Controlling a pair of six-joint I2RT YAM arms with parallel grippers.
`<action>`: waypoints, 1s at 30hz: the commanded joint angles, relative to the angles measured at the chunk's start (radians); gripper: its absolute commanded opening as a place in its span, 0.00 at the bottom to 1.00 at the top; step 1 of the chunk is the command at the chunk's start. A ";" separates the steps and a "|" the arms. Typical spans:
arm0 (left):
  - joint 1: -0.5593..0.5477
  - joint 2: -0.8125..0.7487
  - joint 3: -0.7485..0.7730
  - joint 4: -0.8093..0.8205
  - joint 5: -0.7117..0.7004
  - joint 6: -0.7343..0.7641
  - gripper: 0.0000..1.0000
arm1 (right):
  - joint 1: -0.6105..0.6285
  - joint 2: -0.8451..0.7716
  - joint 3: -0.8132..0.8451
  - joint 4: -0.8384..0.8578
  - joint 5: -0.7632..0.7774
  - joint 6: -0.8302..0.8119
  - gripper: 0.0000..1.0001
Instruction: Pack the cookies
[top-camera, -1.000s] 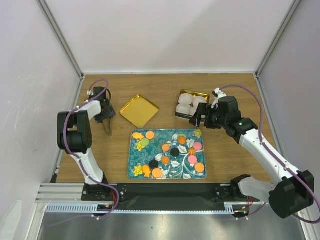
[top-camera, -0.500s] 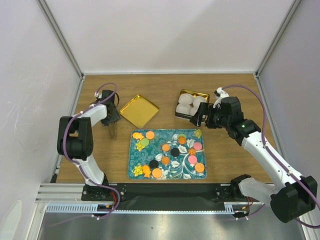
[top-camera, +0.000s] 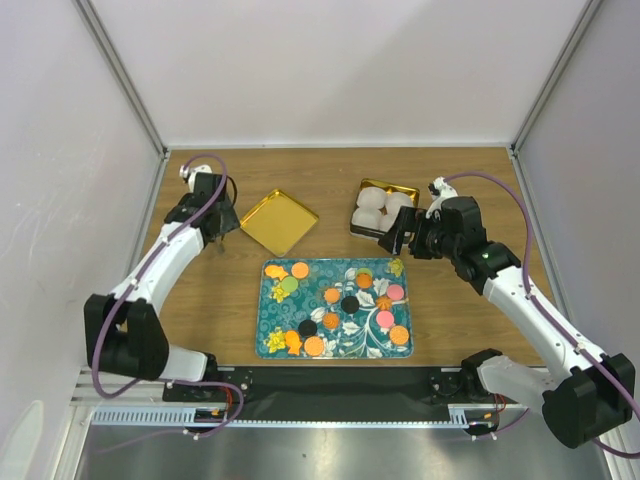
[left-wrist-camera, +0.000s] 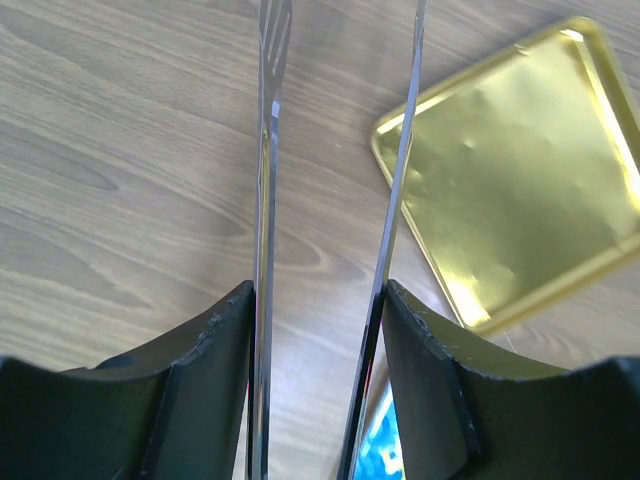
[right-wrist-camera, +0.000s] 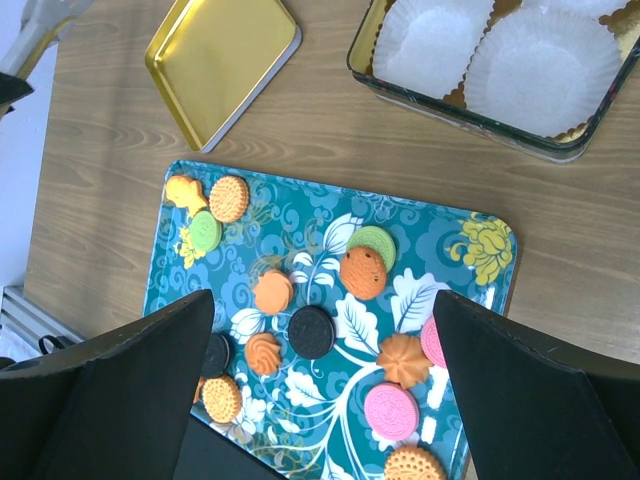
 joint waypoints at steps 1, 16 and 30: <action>-0.030 -0.095 0.005 -0.053 -0.026 0.017 0.57 | 0.008 -0.014 0.010 0.038 0.004 0.008 1.00; -0.231 -0.379 -0.030 -0.176 0.112 0.081 0.54 | 0.011 -0.049 0.018 0.002 0.088 -0.013 1.00; -0.758 -0.324 -0.044 -0.188 0.057 -0.046 0.53 | 0.011 -0.113 0.014 -0.079 0.186 -0.038 1.00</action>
